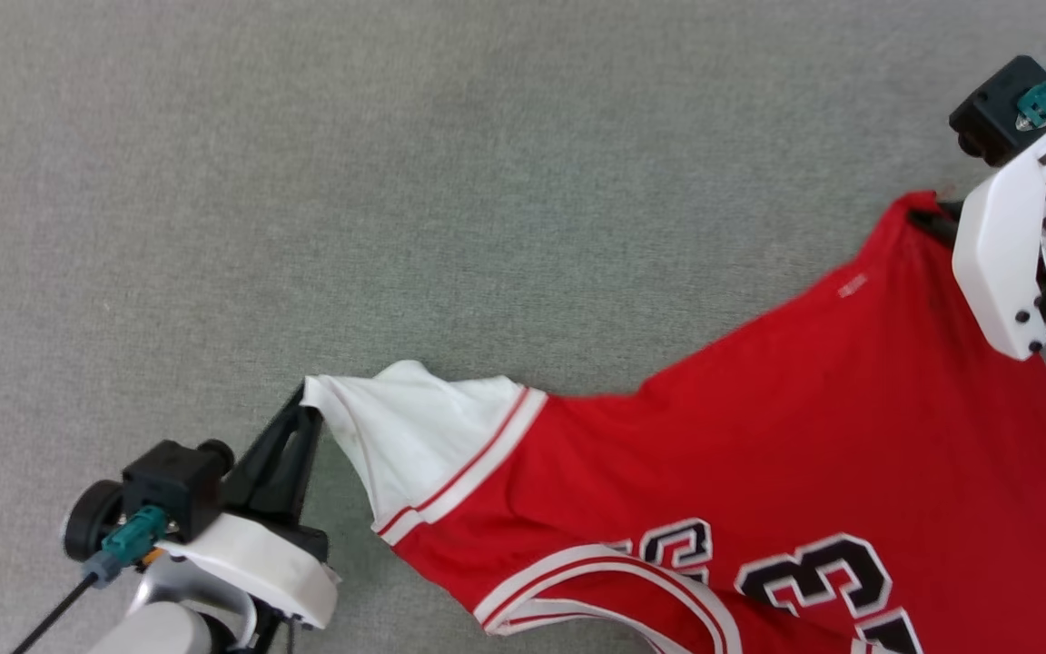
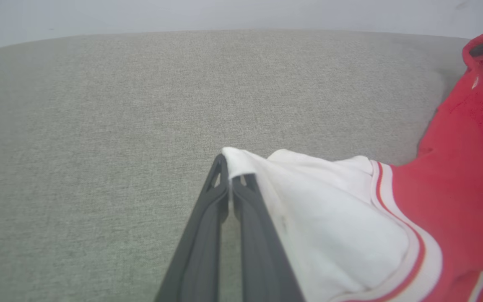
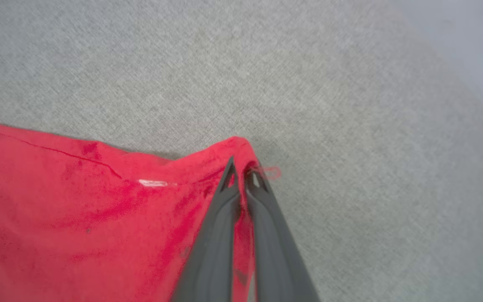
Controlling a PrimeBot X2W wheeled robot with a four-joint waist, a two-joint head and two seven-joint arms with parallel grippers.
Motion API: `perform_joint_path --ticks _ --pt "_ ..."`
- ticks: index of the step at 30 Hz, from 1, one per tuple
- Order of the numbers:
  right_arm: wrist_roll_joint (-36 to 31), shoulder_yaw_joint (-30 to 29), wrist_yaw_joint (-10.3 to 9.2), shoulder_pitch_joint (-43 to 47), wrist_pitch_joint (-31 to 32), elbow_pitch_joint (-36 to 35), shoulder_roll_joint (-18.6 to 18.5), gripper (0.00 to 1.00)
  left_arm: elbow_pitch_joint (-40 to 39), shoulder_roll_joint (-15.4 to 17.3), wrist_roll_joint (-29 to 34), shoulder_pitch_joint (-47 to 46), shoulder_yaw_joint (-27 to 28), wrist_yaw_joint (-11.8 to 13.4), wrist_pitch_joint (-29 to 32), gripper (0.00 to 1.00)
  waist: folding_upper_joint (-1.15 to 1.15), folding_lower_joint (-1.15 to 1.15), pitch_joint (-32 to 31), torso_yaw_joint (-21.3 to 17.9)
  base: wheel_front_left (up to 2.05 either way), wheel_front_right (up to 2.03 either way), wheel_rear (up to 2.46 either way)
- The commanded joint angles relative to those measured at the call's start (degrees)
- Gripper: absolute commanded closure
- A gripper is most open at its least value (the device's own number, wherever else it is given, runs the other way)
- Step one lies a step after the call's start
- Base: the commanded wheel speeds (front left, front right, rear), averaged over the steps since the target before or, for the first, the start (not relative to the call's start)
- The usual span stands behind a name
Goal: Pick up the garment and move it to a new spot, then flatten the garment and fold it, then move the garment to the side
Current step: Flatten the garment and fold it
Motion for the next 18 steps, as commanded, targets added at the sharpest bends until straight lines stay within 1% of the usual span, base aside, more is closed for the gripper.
perform_joint_path --ticks 1,2,3,4,7,8,9,10,11,16,17,18 --pt "-0.52 0.53 -0.04 -1.11 -1.86 -0.31 -0.45 1.0 -0.05 0.71 0.37 -1.05 0.36 0.07 0.18 1.0 0.0 0.0 -2.51 -1.86 0.0 0.0 0.0" --pt "-0.52 0.53 -0.04 -1.11 -1.86 -0.31 -0.45 1.0 -0.05 0.71 0.37 -1.05 0.36 0.07 0.18 1.0 0.0 0.0 -2.51 -1.86 0.0 0.0 0.0" --pt "-0.16 0.76 -0.04 -1.58 -3.47 -0.42 -0.48 1.0 -0.27 1.24 0.46 -1.48 0.64 0.04 0.48 1.0 0.0 0.0 -3.19 -2.34 0.0 0.0 0.0" --pt "0.44 0.55 -0.04 -2.27 -6.57 -0.32 0.09 1.0 -0.64 2.22 0.59 -2.69 1.32 -0.31 1.11 1.0 0.0 0.0 -4.47 -3.31 0.0 0.0 0.0" --pt "0.32 -0.85 -0.04 -3.53 -11.44 0.48 0.54 1.0 -1.82 3.39 0.99 -5.54 1.88 -0.74 2.5 1.0 0.0 0.0 -5.93 -4.46 0.0 0.0 0.0" --pt "0.32 -0.85 -0.04 -3.53 -11.44 0.48 0.54 1.0 -1.82 3.39 0.99 -5.54 1.88 -0.74 2.5 1.0 0.0 0.0 -5.93 -4.46 0.0 0.0 0.0" --pt "0.49 -1.67 -0.04 -3.85 -12.96 0.72 0.97 1.0 -2.18 3.53 1.02 -6.97 2.16 -1.06 3.14 1.0 0.0 0.0 -6.22 -4.8 0.0 0.0 0.0" --pt "-0.44 -3.18 -0.04 -4.74 -15.59 0.66 1.47 1.0 -2.59 4.04 1.65 -10.42 2.66 -1.53 4.51 1.0 0.0 0.0 -6.5 -5.36 0.0 0.0 0.0" --pt "-0.94 -4.0 -0.04 -5.28 -16.67 0.6 1.65 1.0 -2.8 4.15 1.85 -12.35 2.94 -1.78 5.15 1.0 0.0 0.0 -6.52 -5.66 0.0 0.0 0.0" --pt "-4.29 -8.33 -0.04 -8.7 -20.68 1.09 3.88 1.0 -1.64 4.3 3.49 -24.38 3.7 -4.93 8.86 1.0 0.0 0.0 -5.35 -7.22 0.0 0.0 0.0" --pt "-4.29 -8.33 -0.04 -8.7 -20.68 1.09 3.88 1.0 -1.64 4.3 3.49 -24.38 3.7 -4.93 8.86 1.0 0.0 0.0 -5.35 -7.22 0.0 0.0 0.0" --pt "-5.0 -9.51 -0.04 -9.38 -21.33 1.63 4.58 1.0 -1.12 4.02 3.64 -27.06 3.71 -5.82 9.6 1.0 0.0 0.0 -4.9 -7.48 0.0 0.0 0.0"
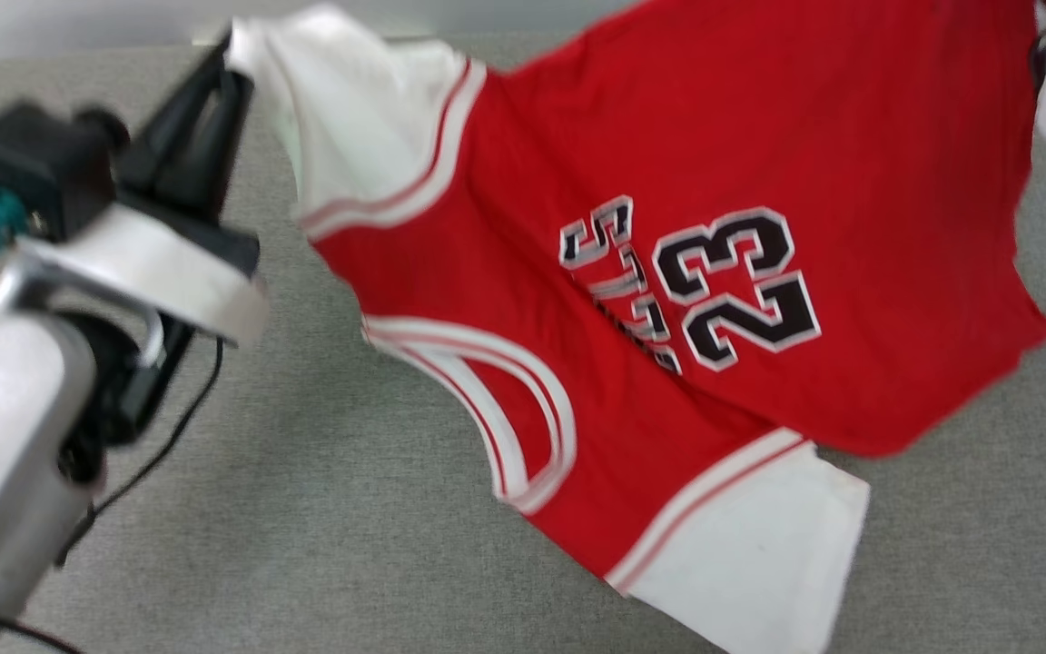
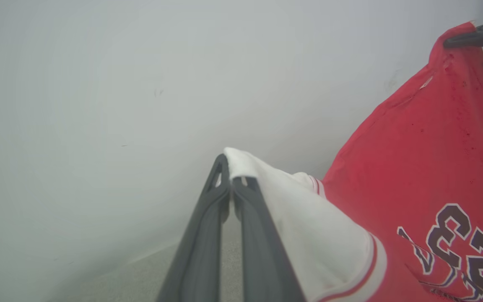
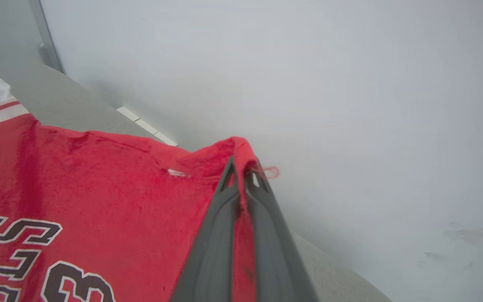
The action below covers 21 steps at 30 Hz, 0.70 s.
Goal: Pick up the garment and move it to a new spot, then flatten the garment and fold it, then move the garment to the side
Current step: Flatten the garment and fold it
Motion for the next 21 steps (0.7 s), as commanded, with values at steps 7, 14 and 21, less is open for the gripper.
perform_joint_path --ticks 7,14,21 --pt "-6.4 -7.3 -0.04 -8.27 -2.6 4.15 6.4 1.0 5.09 -2.12 1.98 -20.56 0.74 -5.62 4.85 1.0 0.0 0.0 5.03 -1.78 0.0 0.0 0.0" --pt "-12.75 -13.15 -0.04 -19.31 -3.29 9.76 11.83 1.0 13.29 -5.46 2.71 -38.17 1.69 -9.59 7.07 1.0 0.0 0.0 9.72 -1.77 0.0 0.0 0.0" --pt "-15.95 -13.36 -0.04 -31.55 -1.55 14.18 13.54 1.0 21.7 -8.9 4.35 -54.69 1.75 -13.26 7.28 1.0 0.0 0.0 13.0 -0.72 0.0 0.0 0.0"
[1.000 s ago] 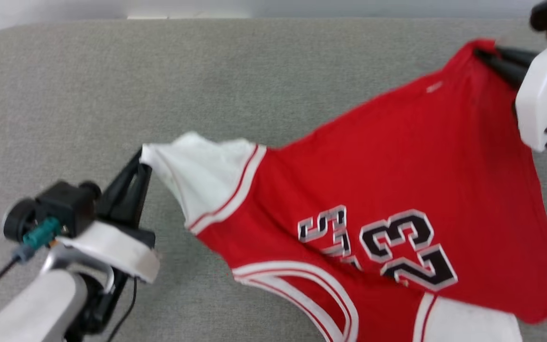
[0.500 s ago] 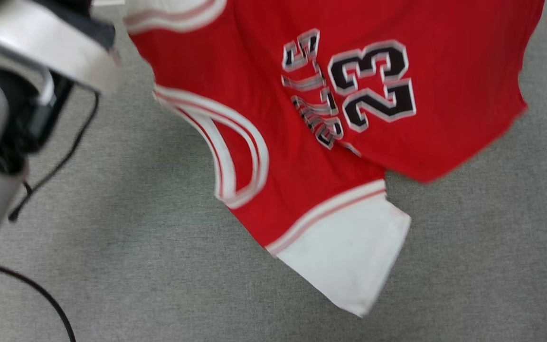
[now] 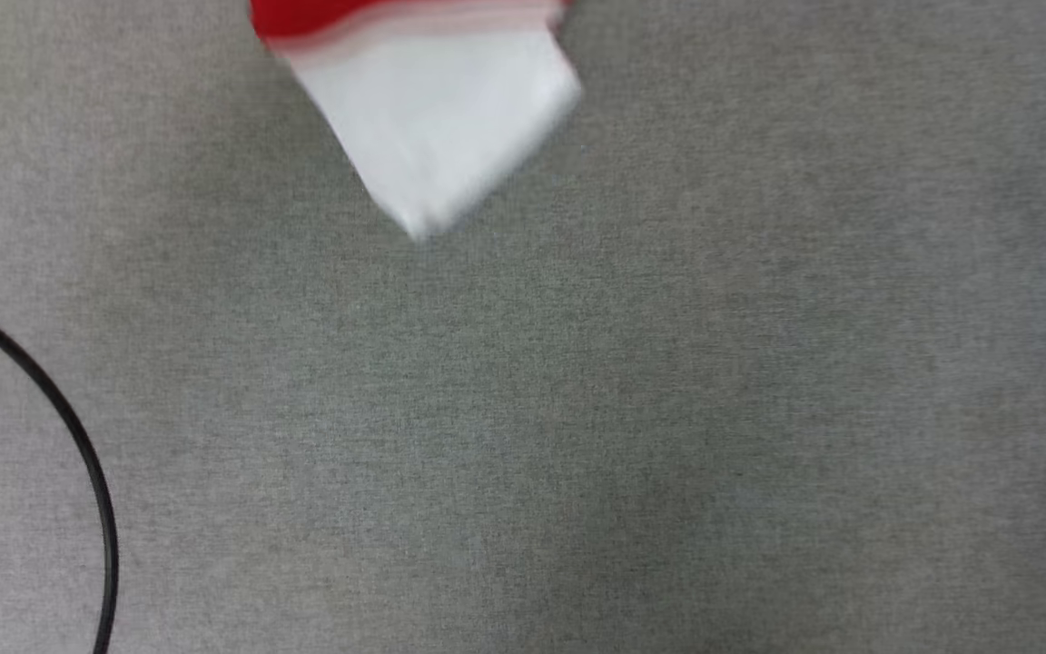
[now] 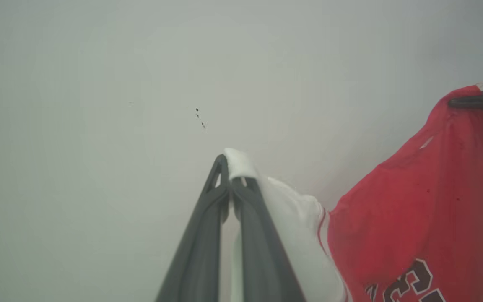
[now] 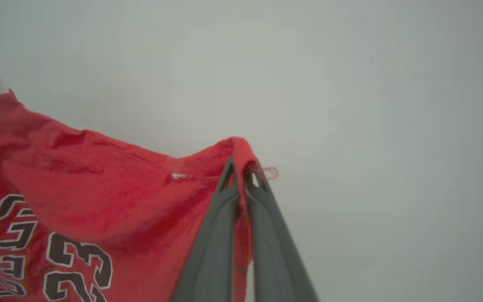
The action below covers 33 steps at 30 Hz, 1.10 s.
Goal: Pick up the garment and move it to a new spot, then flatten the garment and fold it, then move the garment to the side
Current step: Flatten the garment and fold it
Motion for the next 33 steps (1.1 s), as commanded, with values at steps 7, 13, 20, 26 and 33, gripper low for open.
perform_joint_path --ticks 7,13,20,26,33 --pt "-1.96 2.72 -0.04 -11.56 -0.13 5.2 0.84 1.0 10.68 -3.66 0.59 -15.19 -0.42 -2.92 -0.95 1.0 0.0 -0.01 4.29 1.19 0.0 0.0 0.0" --pt "-1.89 4.9 -0.04 -15.1 -2.42 11.03 2.1 1.0 17.84 -5.38 -0.08 -18.94 -1.98 -3.93 -3.15 1.0 0.0 -0.01 6.18 1.5 0.0 0.0 0.0" --pt "0.21 9.34 -0.04 -10.93 -6.02 15.22 3.23 1.0 22.97 -5.73 -2.02 -14.95 -4.2 -4.48 -6.96 1.0 0.0 -0.01 7.2 1.02 0.0 0.0 0.0" --pt "3.6 12.82 -0.04 -3.44 -10.24 18.37 4.85 1.0 24.49 -4.97 -4.15 -6.39 -6.81 -4.49 -10.51 1.0 0.0 -0.01 5.62 0.39 0.0 0.0 0.0" --pt "7.96 18.32 -0.04 6.91 -14.31 20.28 5.93 1.0 23.39 -2.72 -7.55 7.54 -9.57 -4.53 -14.35 1.0 0.0 -0.01 1.69 0.18 0.0 0.0 0.0"
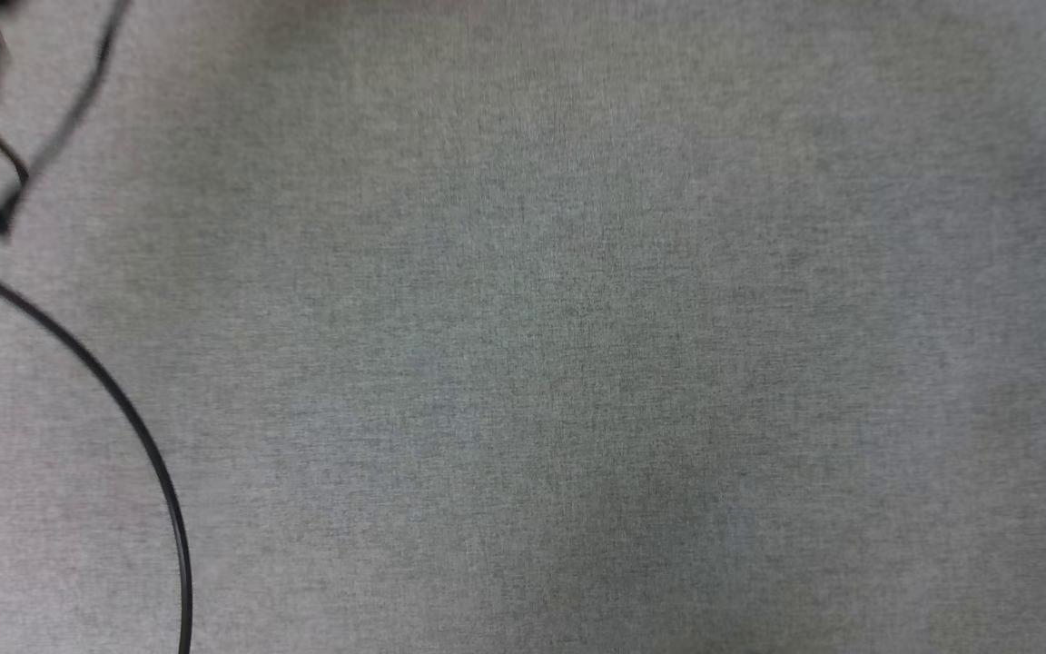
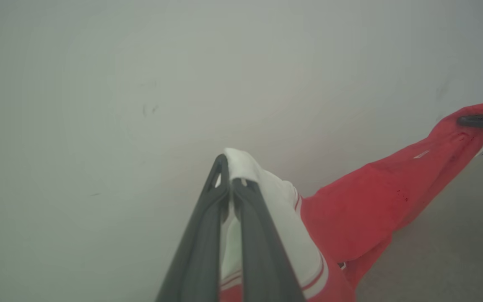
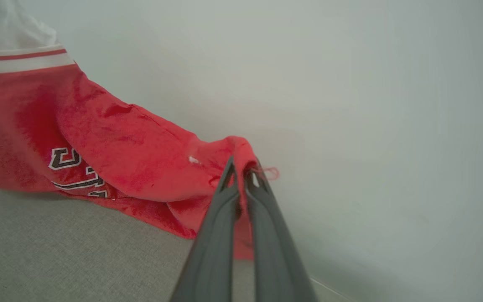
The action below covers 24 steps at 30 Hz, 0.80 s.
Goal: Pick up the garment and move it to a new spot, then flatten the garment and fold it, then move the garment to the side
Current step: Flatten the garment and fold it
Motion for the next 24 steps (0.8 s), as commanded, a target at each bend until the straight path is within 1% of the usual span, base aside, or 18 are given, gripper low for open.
perform_joint_path --ticks 1,5,8,11,15,22,23,24 --pt "1.31 1.69 -0.04 3.27 -1.22 -0.16 -0.18 1.0 -0.83 1.1 -0.44 4.37 -0.56 0.04 -1.0 1.0 0.0 0.0 -2.13 0.03 0.0 0.0 0.0" --pt "4.11 4.93 -0.04 9.42 -3.23 -1.27 -1.72 1.0 -3.75 2.36 -2.09 14.15 -1.16 0.72 -2.45 1.0 0.0 0.0 -5.36 0.1 0.0 0.0 0.0" --pt "6.56 6.85 -0.04 14.66 -4.81 -2.47 -2.83 1.0 -7.4 3.86 -3.05 22.72 -1.71 2.34 -3.28 1.0 0.0 0.0 -8.43 0.14 0.0 0.0 0.0" --pt "8.44 8.87 -0.04 20.45 -6.28 -4.09 -4.3 1.0 -12.07 5.2 -4.41 31.87 -2.35 4.49 -3.71 1.0 0.0 0.0 -11.69 0.05 0.0 0.0 0.0" --pt "10.89 10.9 -0.04 27.89 -8.07 -6.95 -6.64 1.0 -20.37 8.08 -5.35 43.69 -3.68 8.96 -3.39 1.0 0.0 0.0 -15.31 -0.32 0.0 0.0 0.0" --pt "13.94 12.63 -0.04 39.9 -8.83 -12.5 -12.54 1.0 -34.66 13.46 -7.37 61.14 -5.77 17.83 -1.67 1.0 0.0 0.0 -20.89 -1.04 0.0 0.0 0.0" --pt "14.28 12.69 -0.04 41.61 -8.68 -13.23 -13.25 1.0 -36.21 14.29 -7.57 63.17 -6.12 18.88 -1.2 1.0 0.0 0.0 -21.56 -1.12 0.0 0.0 0.0" --pt "14.28 12.69 -0.04 41.61 -8.68 -13.23 -13.25 1.0 -36.21 14.29 -7.57 63.17 -6.12 18.88 -1.2 1.0 0.0 0.0 -21.56 -1.12 0.0 0.0 0.0"
